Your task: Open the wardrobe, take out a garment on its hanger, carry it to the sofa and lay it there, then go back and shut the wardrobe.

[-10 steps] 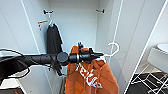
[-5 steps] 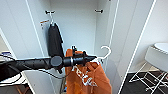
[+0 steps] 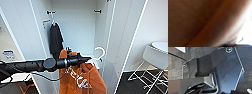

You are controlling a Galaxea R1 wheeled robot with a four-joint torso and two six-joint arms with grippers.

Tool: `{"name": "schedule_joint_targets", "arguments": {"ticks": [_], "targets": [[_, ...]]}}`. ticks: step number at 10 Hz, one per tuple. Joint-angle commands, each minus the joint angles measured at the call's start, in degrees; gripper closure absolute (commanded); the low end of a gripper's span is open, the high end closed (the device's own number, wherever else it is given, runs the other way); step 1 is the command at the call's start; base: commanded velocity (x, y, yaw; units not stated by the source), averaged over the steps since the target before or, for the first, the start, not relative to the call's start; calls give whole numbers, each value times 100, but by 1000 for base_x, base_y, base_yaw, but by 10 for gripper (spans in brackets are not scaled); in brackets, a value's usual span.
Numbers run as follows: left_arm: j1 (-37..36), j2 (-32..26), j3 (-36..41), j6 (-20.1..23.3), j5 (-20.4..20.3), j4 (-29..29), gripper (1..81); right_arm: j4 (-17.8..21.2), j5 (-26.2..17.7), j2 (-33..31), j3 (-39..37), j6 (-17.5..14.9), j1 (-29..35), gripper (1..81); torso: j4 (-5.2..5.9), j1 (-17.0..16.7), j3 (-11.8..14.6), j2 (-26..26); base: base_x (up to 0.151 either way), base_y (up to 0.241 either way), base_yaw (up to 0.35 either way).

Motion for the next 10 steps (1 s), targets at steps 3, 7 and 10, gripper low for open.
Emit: {"name": "schedule_joint_targets", "arguments": {"ticks": [3,7,10], "targets": [[-912,-172,291,172,8,295,811,-16,-299,-8,31,-26,171,10,0,-9,2,-5,-77,0,0],[-543,-557,553,163,26,575,811,-146,-334,-95,66,-36,162,10,0,-9,2,-6,0,0,0],[299,-953,791,155,192,1190,811,-437,-369,-559,722,-44,83,10,0,-7,2,-6,0,0,0]]}}
